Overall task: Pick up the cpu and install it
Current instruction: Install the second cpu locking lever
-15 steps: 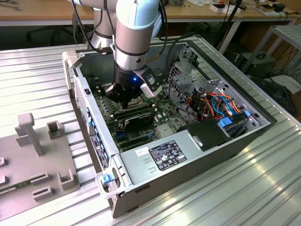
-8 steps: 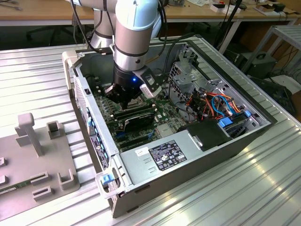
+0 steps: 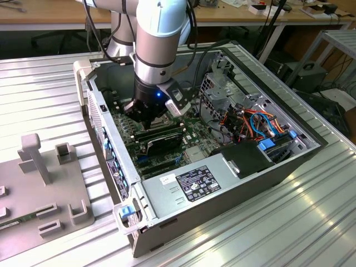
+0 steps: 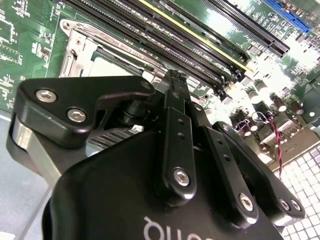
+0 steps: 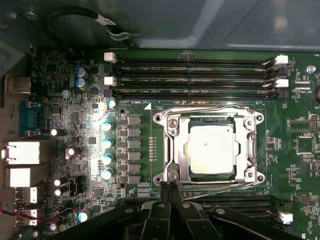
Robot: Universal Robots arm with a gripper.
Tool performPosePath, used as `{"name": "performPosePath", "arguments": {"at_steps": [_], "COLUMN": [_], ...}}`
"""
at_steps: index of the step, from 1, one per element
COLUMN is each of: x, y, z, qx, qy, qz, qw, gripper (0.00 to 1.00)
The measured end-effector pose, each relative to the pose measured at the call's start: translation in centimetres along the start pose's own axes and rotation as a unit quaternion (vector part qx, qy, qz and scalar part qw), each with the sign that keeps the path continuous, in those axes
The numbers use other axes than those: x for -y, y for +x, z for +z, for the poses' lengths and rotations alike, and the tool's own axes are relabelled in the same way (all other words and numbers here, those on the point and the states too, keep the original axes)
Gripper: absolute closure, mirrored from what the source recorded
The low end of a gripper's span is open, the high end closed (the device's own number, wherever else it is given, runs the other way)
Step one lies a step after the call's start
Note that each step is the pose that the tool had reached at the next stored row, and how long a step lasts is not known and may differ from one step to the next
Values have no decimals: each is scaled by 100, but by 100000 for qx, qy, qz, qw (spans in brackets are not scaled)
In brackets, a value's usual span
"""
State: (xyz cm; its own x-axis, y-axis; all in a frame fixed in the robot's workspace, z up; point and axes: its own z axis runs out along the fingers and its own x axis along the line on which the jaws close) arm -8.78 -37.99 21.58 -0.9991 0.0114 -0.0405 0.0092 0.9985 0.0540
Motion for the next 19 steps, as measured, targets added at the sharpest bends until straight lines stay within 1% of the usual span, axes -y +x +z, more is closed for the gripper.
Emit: {"name": "performPosePath", "arguments": {"at_steps": [4,9,14,19], "x": [1,1,2,2], "y": [1,1,16,18], "z": [18,23,29,50], "qx": [-6,-2,-4,0], "qy": [13,7,10,7], "qz": [-1,2,-2,-1], "qw": [100000,100000,100000,100000], "gripper": [89,89,89,89]}}
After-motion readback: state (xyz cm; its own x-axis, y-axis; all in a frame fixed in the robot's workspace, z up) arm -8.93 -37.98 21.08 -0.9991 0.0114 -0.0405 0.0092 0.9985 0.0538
